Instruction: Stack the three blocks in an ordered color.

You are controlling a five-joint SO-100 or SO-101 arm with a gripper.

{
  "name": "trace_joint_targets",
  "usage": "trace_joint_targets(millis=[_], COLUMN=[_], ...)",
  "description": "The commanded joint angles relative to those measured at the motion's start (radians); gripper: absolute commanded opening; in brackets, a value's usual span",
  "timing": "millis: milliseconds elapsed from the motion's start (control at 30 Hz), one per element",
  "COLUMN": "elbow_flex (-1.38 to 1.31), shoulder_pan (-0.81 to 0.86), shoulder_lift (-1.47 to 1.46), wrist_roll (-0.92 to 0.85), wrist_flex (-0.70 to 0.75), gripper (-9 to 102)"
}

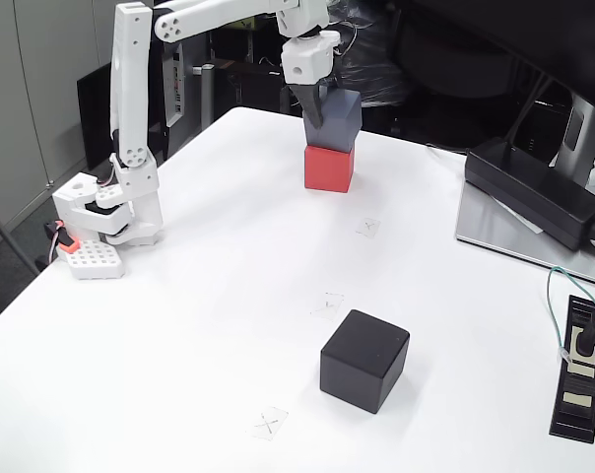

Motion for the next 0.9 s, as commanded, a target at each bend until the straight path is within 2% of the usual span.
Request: trace_joint_targets(millis=[0, 367, 867], elbow_flex=[-0.014, -0.193, -0.135], shoulder_pan=[0.002, 0.005, 0.005], shoulder_lift=[0.029, 0.029, 0.028], wrist_roll=[0.003, 0.012, 0.011], wrist_flex=[0.043, 0.061, 0.072], gripper=[28, 29, 29])
